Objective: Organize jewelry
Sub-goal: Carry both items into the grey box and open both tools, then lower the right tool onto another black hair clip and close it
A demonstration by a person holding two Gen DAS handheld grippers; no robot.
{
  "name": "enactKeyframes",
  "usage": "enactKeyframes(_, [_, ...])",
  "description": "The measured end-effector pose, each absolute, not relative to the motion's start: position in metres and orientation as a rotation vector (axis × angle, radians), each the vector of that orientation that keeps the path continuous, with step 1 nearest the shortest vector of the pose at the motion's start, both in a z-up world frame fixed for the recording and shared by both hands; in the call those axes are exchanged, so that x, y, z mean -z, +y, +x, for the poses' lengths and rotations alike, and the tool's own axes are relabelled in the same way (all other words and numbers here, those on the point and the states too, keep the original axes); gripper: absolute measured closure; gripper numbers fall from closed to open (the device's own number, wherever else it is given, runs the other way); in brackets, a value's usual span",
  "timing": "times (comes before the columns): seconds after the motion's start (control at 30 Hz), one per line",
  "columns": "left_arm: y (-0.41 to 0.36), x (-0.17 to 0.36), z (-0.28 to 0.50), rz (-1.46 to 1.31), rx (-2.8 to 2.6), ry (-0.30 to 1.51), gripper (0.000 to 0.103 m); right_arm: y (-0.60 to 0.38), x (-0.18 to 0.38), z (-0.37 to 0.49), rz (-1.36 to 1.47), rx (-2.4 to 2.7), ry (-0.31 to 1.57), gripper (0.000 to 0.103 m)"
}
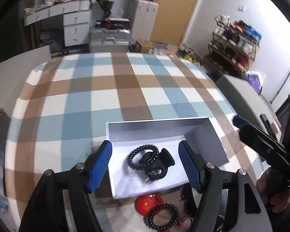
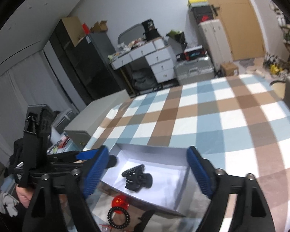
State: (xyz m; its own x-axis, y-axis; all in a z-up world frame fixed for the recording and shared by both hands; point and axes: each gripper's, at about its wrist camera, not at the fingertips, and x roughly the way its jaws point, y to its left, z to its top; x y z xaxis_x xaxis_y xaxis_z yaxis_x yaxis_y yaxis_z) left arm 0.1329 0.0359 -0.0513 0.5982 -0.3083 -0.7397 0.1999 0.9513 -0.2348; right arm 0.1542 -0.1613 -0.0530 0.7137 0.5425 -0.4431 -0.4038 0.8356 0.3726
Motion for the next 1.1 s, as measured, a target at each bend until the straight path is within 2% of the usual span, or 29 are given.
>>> enactKeyframes(0.07, [0.046, 0.047, 0.123, -0.158, 0.259, 0.854, 0.035, -0.165, 0.048, 0.146, 0.243, -0.508, 0.545, 0.005])
enactKeyframes(0.17, [0.058, 0.043, 0.111, -0.191, 0.207, 0.811, 0.024, -0.169, 0.042, 0.133, 0.239, -0.51, 0.517, 0.002])
enactKeyframes(0.4, [0.07, 0.036, 0.083, -0.23, 0.127, 0.717, 0.021, -0.166, 0.037, 0.106, 0.193, -0.522, 0.479, 0.0])
enactKeyframes(0.6, [0.05, 0.033, 0.061, -0.148, 0.072, 0.654, 0.017, -0.16, 0.039, 0.086, 0.15, -0.515, 0.468, 0.0])
enactKeyframes(0.83, [0.033, 0.048, 0.046, -0.109, 0.075, 0.658, 0.015, -0.159, 0.05, 0.066, 0.12, -0.524, 0.473, 0.0])
enactKeyframes(1.1, [0.023, 0.074, 0.027, -0.065, 0.039, 0.703, 0.015, -0.153, 0.083, 0.048, 0.053, -0.521, 0.58, 0.0])
